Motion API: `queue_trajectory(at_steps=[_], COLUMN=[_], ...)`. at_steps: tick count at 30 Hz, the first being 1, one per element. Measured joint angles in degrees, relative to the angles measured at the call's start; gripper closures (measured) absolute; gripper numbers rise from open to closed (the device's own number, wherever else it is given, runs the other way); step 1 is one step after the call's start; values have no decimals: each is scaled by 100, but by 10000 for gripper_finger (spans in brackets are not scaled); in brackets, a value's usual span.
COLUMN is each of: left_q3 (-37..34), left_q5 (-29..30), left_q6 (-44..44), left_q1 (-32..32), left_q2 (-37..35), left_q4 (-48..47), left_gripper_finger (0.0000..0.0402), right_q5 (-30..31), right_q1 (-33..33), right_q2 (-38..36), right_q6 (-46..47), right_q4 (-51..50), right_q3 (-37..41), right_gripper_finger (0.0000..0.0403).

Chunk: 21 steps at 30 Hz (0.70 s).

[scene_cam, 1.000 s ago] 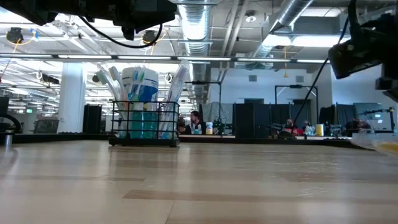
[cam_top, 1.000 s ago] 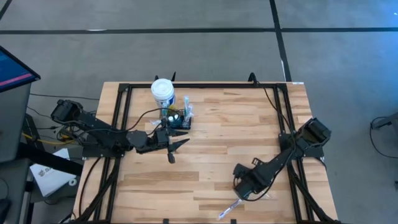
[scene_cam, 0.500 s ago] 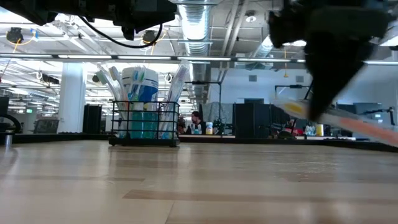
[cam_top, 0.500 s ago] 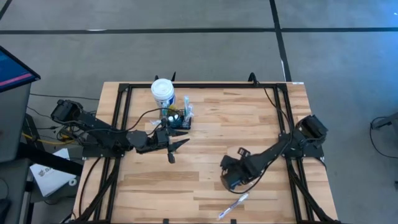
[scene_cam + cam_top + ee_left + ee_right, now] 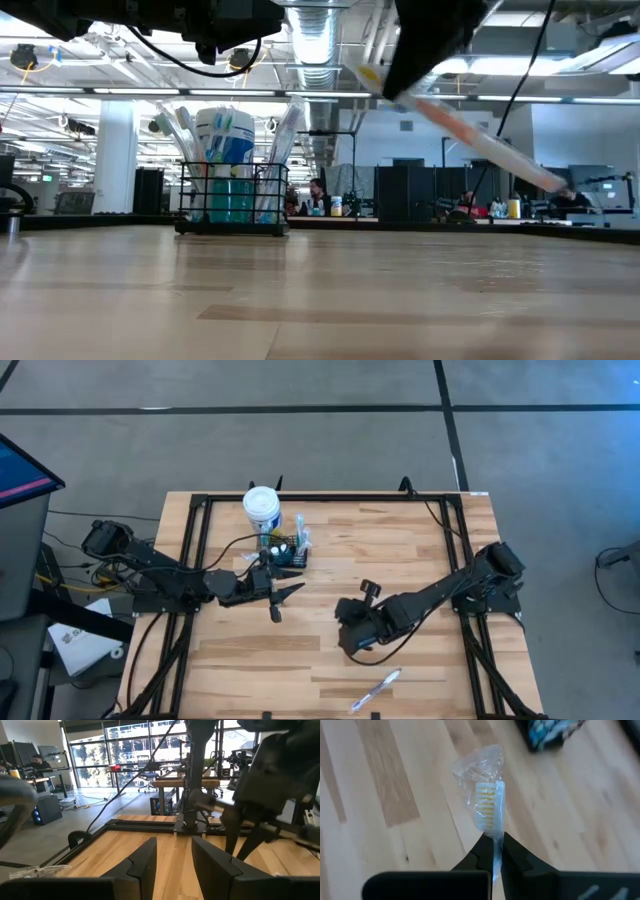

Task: Pick & Place toothbrushing station
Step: Put the orange toothbrush into the wire organizer

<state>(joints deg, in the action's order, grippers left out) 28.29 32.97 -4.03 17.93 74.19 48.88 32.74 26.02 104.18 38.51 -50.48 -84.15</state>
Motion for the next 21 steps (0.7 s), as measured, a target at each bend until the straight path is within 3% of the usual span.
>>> queue_trajectory(at_steps=[8,16,21], left_q3=[0,0,0], left_q5=[-2,-64,-427], left_q6=[0,2,2], left_q1=[0,-2,-2], left_q2=[1,1,1], left_q4=[2,2,2], left_gripper_finger=[284,284,284], right_q5=[610,807,808], right_q1=[4,-141,-290], right_q2=[-3,-7,-7], right_q6=[-555,-1631,-2068], right_q4=[113,895,1081], right_q3=[-490,-776,-930], right_gripper_finger=[402,401,401])
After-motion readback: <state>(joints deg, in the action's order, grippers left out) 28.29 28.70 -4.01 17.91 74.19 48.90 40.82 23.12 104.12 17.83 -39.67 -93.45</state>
